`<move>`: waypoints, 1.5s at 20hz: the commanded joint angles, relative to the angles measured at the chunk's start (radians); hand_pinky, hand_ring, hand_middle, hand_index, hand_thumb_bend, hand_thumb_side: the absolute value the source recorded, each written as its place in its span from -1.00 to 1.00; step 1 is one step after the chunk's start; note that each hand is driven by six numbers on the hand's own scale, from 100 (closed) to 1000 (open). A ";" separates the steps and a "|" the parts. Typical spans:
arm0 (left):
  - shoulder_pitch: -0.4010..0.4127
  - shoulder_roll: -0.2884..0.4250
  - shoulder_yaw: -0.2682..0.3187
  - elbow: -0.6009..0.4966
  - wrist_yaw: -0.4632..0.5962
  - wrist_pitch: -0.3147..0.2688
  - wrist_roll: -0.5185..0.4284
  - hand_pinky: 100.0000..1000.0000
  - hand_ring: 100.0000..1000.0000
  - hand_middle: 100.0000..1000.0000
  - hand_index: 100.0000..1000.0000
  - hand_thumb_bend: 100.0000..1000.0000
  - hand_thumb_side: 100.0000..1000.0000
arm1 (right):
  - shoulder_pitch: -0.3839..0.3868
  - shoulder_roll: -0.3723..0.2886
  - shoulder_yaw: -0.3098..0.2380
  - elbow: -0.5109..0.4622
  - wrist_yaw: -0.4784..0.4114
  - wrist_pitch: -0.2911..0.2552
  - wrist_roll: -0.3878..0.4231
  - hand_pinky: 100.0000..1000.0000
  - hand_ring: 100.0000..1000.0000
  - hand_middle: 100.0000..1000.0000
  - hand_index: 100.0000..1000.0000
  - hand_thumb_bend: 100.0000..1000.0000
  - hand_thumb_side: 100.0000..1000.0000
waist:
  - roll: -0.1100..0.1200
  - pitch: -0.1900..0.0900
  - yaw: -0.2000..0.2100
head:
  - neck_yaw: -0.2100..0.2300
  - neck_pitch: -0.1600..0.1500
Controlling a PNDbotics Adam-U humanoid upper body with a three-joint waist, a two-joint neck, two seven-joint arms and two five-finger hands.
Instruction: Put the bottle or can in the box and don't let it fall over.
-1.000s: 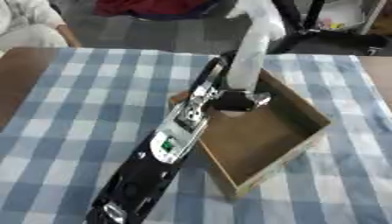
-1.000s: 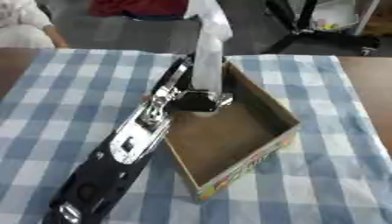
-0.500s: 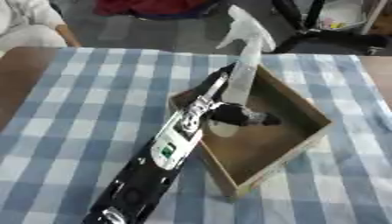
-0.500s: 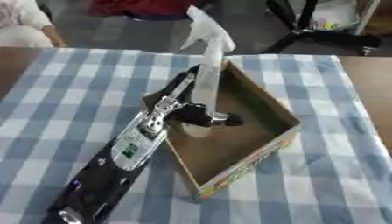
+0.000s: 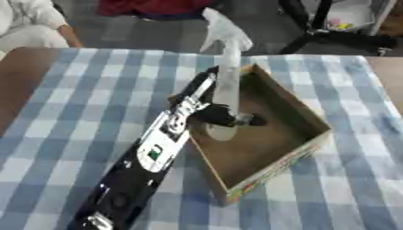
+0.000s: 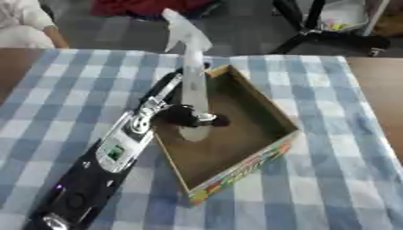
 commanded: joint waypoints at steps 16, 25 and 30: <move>0.008 0.140 0.060 -0.128 0.134 0.064 -0.035 0.90 0.22 0.54 0.97 0.93 -0.13 | 0.009 -0.046 -0.013 -0.012 -0.013 -0.001 -0.011 0.62 0.77 1.00 0.66 -1.00 0.43 | 0.001 -0.051 0.020 | -0.026 0.029; 0.076 0.226 0.090 -0.178 0.184 0.081 -0.027 0.90 0.21 0.52 0.95 0.71 -0.04 | 0.012 -0.056 -0.019 -0.020 -0.017 -0.007 -0.016 0.62 0.77 1.00 0.66 -1.00 0.40 | 0.002 -0.056 0.029 | -0.036 0.027; 0.121 0.272 0.122 -0.214 0.200 0.087 0.015 0.90 0.20 0.50 0.94 0.66 0.00 | 0.014 -0.057 -0.022 -0.023 -0.017 -0.009 -0.019 0.62 0.77 1.00 0.66 -1.00 0.39 | 0.000 -0.056 0.029 | -0.038 0.024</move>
